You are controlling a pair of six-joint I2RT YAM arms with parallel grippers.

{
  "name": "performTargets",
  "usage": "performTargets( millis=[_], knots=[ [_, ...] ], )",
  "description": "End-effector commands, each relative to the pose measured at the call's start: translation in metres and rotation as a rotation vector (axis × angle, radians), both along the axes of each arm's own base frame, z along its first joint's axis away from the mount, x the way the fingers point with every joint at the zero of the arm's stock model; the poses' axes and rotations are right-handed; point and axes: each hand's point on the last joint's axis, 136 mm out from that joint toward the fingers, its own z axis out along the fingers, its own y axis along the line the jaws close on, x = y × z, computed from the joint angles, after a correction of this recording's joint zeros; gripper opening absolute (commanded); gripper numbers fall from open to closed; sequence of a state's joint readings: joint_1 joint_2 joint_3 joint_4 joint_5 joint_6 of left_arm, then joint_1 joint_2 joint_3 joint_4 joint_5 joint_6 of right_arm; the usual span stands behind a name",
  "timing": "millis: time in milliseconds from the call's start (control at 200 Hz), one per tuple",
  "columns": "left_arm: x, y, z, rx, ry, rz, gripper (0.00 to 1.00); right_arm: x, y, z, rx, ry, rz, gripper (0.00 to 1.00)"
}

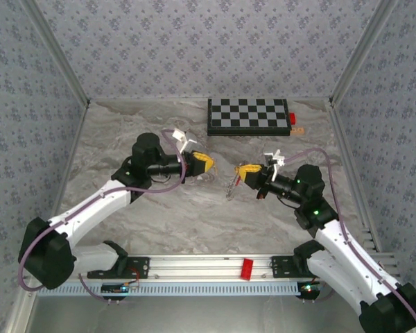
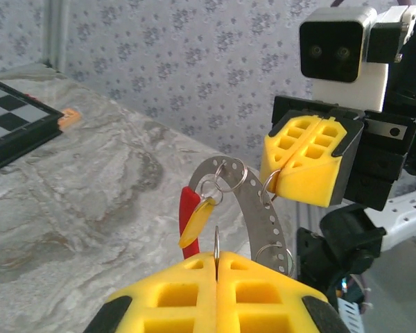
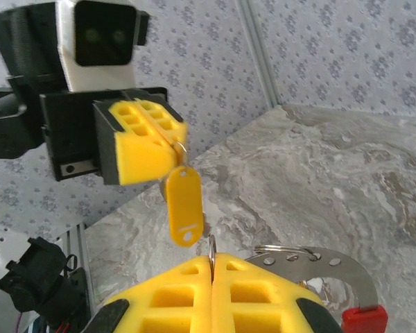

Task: Put the keys on the keyring

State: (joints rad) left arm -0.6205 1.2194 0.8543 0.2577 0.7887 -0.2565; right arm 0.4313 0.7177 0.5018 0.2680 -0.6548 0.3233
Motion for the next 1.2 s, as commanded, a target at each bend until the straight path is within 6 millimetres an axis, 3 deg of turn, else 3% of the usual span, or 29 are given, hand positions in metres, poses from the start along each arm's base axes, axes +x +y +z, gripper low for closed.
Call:
performTargets(
  millis=[0, 155, 340, 625, 835, 1194],
  knots=[
    [-0.010, -0.004, 0.025, -0.069, -0.046, -0.084, 0.00, -0.013, 0.004, 0.035, 0.039, -0.135, 0.055, 0.00],
    [0.001, -0.002, 0.016, -0.014, -0.134, 0.020, 0.00, -0.009, 0.004, 0.034, 0.012, -0.168, 0.021, 0.00],
    [0.006, 0.000, -0.003, 0.123, -0.424, 0.177, 0.00, -0.007, 0.005, 0.030, 0.008, -0.230, -0.001, 0.00],
    [0.014, 0.011, 0.012, 0.231, -0.777, 0.444, 0.00, -0.004, 0.006, 0.022, -0.030, -0.227, -0.028, 0.00],
    [0.022, 0.023, 0.021, 0.304, -0.892, 0.597, 0.00, -0.004, 0.007, 0.019, -0.041, -0.214, -0.028, 0.00],
    [0.021, 0.026, 0.018, 0.353, -0.935, 0.632, 0.00, -0.005, 0.010, 0.016, -0.050, -0.204, -0.022, 0.00]
  ],
)
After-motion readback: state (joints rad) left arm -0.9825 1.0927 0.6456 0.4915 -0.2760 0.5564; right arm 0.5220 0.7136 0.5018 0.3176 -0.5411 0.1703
